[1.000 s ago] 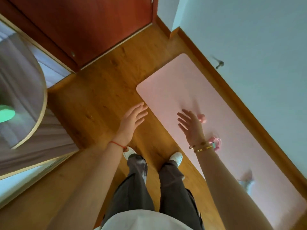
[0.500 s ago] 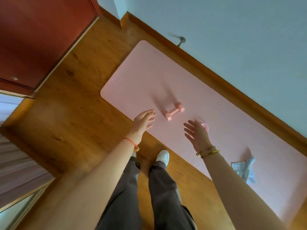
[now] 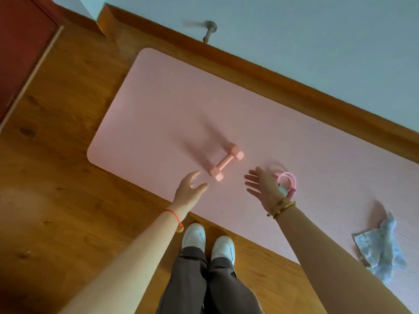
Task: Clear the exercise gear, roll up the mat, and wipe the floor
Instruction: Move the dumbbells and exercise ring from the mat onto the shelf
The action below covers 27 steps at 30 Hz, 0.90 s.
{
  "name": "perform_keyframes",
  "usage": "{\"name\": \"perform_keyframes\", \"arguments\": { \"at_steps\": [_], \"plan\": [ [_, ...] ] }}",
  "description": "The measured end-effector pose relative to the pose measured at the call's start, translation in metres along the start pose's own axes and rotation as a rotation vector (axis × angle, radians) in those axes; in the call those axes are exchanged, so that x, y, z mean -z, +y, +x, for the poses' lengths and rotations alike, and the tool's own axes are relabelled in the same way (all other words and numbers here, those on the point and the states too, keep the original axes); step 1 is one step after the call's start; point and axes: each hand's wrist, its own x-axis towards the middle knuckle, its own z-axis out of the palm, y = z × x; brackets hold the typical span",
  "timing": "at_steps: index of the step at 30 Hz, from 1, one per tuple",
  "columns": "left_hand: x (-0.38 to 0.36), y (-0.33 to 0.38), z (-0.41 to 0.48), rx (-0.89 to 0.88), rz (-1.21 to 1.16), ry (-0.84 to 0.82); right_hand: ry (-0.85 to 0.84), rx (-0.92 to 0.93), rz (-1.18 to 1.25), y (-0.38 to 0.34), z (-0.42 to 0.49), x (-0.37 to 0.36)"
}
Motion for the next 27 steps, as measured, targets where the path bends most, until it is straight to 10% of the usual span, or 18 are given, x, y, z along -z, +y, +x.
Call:
{"name": "perform_keyframes", "arguments": {
  "at_steps": [14, 27],
  "plan": [
    [-0.055, -0.085, 0.188, -0.025, 0.185, -0.069, -0.095, 0.056, -0.153, 0.057, 0.22, -0.062],
    [-0.058, -0.082, 0.186, -0.094, 0.179, -0.036, -0.077, 0.033, 0.069, 0.055, 0.212, -0.074]
  ]
}}
